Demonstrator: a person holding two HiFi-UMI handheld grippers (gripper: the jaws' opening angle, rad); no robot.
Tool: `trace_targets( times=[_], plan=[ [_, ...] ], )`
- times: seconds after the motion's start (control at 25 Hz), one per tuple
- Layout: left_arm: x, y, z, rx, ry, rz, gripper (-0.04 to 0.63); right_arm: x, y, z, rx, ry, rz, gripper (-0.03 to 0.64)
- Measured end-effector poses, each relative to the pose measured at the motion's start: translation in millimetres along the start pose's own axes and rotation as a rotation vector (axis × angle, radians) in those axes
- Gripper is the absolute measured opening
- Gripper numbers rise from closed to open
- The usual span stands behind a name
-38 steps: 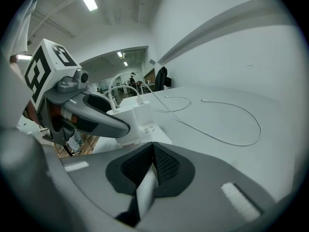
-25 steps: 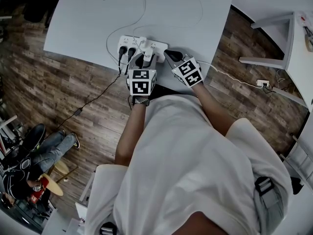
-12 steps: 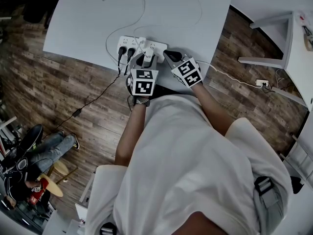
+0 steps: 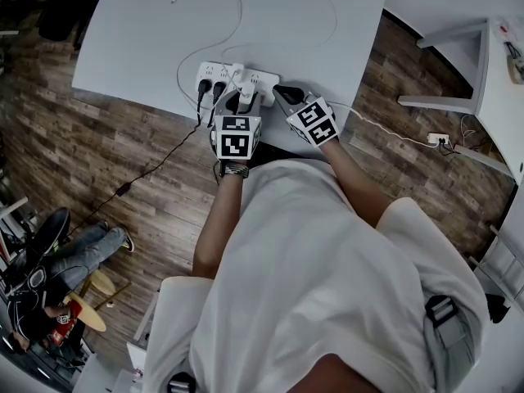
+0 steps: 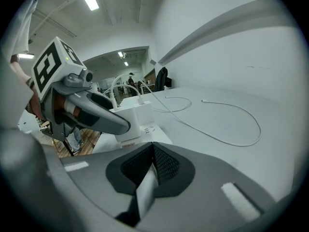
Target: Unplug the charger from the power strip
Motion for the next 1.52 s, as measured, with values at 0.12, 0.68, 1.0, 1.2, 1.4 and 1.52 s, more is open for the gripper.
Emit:
trace_targets(
  times=[0.12, 0.68, 1.0, 1.2, 1.4, 1.52],
  plan=[
    [0.9, -0.7, 4.5, 0.026, -0.098, -0.021, 0.149, 0.8, 0.0, -0.9, -0.001, 0.003, 0.001, 0.005],
    [-0.5, 3.0, -2.5, -0.039, 0.056, 0.007, 0.147, -0.4, 1.3, -1.2, -0.004, 0.000, 0.002, 0.004],
    [-0.2, 2.6, 6.6, 0.014, -0.063, -0.025, 0.147, -1.6, 3.5, -1.6, -0.008, 0.003, 0.004, 0.005],
    [0.7, 3.9, 2.5, -0.034, 0.057, -0.001, 0.147, -1.8, 5.4, -0.8, -0.009, 0.002, 0.007, 0.005],
    [0.0, 7.8, -1.4, -0.046, 0.084, 0.018, 0.147, -0.2, 5.0, -2.9, -0.015, 0.006, 0.010, 0.005],
    [2.2, 7.2, 3.5, -0.013, -0.014, -0.006, 0.147, 0.2, 4.5, -2.4, -0.017, 0.008, 0.011, 0.005]
  ],
)
Point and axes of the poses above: the fingertips, and each gripper's own axes: y backward along the fingers, z to its right, x out of its top, the point moved 7 cm from there along y, backward along the fingers, and after that the axes turned 4 degrees about y, right-handed, at the moved point
